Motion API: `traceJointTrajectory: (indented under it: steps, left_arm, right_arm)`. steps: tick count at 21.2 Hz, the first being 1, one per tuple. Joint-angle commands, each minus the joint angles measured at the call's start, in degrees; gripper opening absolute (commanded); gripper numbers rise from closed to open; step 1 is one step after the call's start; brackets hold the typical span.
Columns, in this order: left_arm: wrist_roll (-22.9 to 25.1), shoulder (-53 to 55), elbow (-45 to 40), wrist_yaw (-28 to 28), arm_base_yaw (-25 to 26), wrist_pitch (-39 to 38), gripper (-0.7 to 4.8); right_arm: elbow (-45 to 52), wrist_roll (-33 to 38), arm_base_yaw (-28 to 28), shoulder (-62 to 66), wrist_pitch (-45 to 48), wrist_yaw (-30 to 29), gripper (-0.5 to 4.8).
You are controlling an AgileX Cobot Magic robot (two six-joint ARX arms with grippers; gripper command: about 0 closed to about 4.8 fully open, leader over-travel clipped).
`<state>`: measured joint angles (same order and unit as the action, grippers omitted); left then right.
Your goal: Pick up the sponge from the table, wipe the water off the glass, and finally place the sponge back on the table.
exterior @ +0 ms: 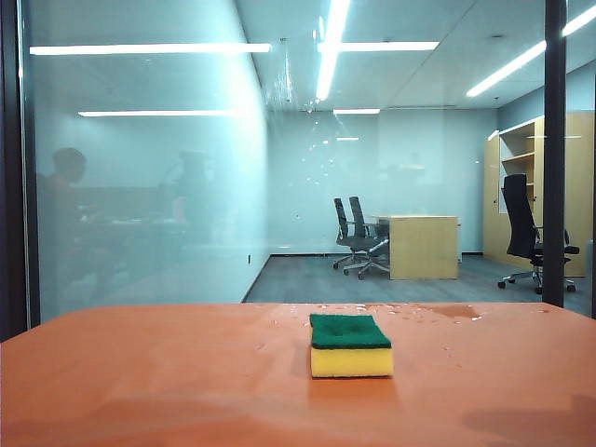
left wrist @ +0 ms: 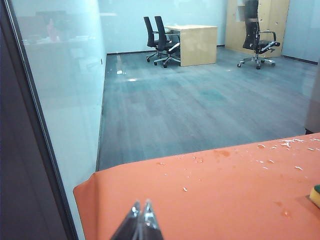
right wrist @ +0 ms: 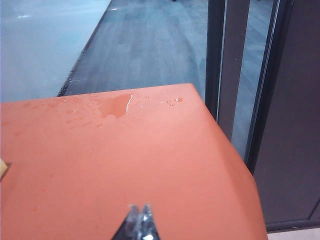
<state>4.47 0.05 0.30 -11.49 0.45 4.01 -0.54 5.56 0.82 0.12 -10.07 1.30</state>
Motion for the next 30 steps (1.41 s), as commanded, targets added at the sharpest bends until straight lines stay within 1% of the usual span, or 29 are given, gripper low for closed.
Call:
traceJointTrajectory:
  steps: [1, 27, 28, 29, 30]
  left_arm:
    - [0.0, 0.1, 0.2, -0.1, 0.0, 0.8, -0.06]
    - [-0.5, 0.1, 0.2, -0.3, 0.0, 1.6, -0.05]
    - [-0.7, 0.1, 0.2, -0.4, 0.0, 1.6, -0.05]
    - [-2.7, 0.1, 0.2, -1.3, 0.0, 1.6, -0.05]
    - [-3.5, 0.1, 0.2, -1.7, 0.0, 1.6, -0.05]
  right_arm:
    - [-0.2, 0.0, 0.0, 0.0, 0.9, 0.0, -0.09]
    - [-1.0, 0.5, 0.0, 0.0, 1.1, -0.2, -0.09]
    - [-1.3, 0.5, 0.0, 0.0, 1.1, -0.1, -0.09]
    - [-2.1, 1.1, 0.0, 0.0, 0.9, -0.1, -0.09]
    - [-2.4, 1.8, 0.0, 0.0, 0.8, -0.1, -0.09]
